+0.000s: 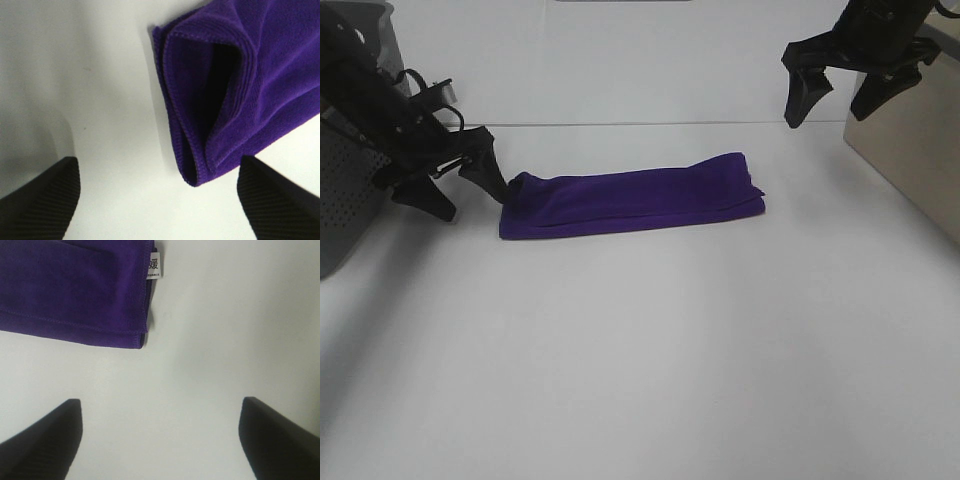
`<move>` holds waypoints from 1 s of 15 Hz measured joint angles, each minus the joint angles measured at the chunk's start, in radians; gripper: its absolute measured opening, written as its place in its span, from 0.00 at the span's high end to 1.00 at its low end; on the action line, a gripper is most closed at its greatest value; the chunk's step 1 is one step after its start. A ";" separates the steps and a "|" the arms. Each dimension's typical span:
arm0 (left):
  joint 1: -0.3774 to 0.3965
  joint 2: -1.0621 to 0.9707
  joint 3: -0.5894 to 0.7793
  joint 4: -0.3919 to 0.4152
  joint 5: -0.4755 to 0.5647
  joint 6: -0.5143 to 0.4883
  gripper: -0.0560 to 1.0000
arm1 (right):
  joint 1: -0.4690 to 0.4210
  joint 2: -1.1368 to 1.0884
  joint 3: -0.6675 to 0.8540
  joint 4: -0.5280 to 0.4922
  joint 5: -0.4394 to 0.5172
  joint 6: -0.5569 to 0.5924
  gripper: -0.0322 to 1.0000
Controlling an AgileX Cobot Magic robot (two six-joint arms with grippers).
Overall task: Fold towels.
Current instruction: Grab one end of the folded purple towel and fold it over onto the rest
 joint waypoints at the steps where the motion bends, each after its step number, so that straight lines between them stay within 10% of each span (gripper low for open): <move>1: 0.015 0.017 0.000 -0.043 0.002 0.025 0.20 | 0.000 0.000 0.000 -0.003 0.004 0.000 0.16; 15: -0.162 0.076 -0.020 -0.159 -0.135 -0.008 0.36 | 0.000 0.000 0.000 -0.006 0.066 0.000 0.16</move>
